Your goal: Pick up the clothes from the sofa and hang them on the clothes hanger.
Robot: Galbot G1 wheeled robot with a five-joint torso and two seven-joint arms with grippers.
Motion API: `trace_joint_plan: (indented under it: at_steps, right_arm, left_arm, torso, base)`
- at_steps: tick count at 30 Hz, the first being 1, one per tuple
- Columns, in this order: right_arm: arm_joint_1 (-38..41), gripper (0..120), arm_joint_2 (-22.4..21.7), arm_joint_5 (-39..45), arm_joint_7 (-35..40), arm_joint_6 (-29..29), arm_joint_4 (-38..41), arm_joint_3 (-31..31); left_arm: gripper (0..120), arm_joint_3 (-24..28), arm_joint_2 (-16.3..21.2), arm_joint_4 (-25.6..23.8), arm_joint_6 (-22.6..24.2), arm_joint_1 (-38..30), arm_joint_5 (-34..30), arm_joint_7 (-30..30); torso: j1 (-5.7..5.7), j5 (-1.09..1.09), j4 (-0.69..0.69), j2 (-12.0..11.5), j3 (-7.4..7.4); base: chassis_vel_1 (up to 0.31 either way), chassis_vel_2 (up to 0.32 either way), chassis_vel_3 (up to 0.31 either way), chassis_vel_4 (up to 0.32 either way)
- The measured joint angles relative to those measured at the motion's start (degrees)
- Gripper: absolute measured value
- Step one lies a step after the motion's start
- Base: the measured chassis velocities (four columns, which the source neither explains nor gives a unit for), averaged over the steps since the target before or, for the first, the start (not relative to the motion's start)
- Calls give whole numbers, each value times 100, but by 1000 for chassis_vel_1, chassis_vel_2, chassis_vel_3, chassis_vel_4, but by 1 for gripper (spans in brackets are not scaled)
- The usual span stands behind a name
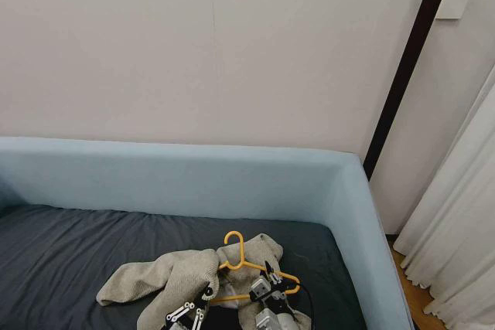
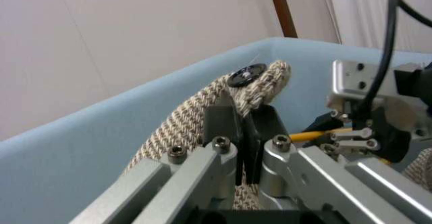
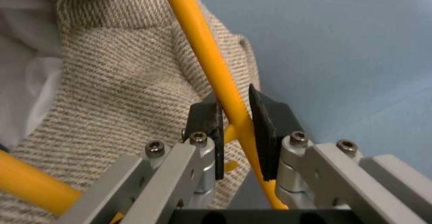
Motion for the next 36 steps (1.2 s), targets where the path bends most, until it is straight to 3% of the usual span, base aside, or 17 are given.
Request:
trace_joint_plan:
  at_steps: [3, 9, 23, 36]
  right_arm:
    - [156, 13, 96, 856, 132, -282, 111, -34]
    - [289, 12, 278, 1810, 511, -524, 250, 15]
    - [378, 12, 371, 2052, 719, -609, 95, 228]
    - [108, 12, -56, 1681, 642, -500, 347, 277]
  left_arm:
    - [0, 94, -16, -21, -32, 38, 62, 6]
    - [0, 151, -35, -41, -150, 94, 173, 239]
    - [0, 78, -20, -103, -157, 264, 430, 441]
    - [0, -240, 195, -65, -169, 116, 322, 254]
  torso:
    - [0, 0, 1, 0, 0]
    - [0, 0, 1, 0, 0]
    - [0, 0, 2, 0, 0]
    - [0, 0, 0, 0, 0]
  base:
    - [0, 0, 0, 0]
    - [0, 0, 0, 0]
    - [0, 0, 0, 0]
    - [0, 0, 0, 0]
